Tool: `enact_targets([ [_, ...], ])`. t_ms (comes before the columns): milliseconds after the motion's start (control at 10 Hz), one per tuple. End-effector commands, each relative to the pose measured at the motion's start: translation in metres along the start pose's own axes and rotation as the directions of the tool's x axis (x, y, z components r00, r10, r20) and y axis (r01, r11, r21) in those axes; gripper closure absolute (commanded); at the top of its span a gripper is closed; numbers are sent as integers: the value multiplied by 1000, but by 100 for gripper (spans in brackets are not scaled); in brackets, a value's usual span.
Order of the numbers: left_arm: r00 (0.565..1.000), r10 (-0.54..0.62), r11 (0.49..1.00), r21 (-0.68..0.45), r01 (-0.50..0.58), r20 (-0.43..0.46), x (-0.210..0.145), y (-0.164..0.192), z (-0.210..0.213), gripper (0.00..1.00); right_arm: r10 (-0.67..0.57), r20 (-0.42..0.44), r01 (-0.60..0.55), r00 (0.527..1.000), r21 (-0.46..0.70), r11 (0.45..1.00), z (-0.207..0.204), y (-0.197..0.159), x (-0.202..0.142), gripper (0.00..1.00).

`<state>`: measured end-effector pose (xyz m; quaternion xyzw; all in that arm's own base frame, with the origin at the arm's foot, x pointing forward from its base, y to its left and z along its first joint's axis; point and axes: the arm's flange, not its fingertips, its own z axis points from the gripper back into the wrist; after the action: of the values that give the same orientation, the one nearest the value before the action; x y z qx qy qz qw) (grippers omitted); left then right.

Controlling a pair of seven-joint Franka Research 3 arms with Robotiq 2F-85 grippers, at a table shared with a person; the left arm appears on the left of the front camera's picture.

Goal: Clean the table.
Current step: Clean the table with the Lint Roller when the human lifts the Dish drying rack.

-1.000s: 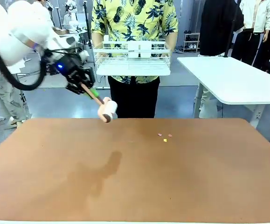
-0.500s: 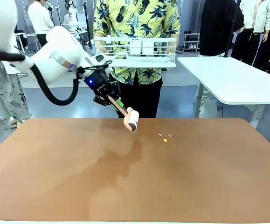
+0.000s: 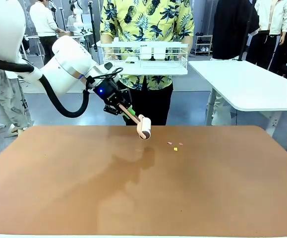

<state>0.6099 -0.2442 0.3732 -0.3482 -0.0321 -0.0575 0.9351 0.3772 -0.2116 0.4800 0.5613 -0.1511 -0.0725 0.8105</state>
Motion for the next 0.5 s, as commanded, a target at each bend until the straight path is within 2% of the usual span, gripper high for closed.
enact_targets([
  [0, 1000, -11, 1000, 8, 12, -14, 0, -1, -2, 79, 2, 1, -2, 1000, 15, 1000, 2, 4, -1, 0],
  [200, 1000, -3, 1000, 2, 3, -5, -1, 0, -2, 79, 2, 1, -2, 1000, 15, 1000, 2, 4, -1, 0],
  [400, 995, 54, 997, 57, -59, 80, 18, 2, -24, 79, 2, 1, -2, 1000, 15, 1000, 2, 4, -1, 0],
])
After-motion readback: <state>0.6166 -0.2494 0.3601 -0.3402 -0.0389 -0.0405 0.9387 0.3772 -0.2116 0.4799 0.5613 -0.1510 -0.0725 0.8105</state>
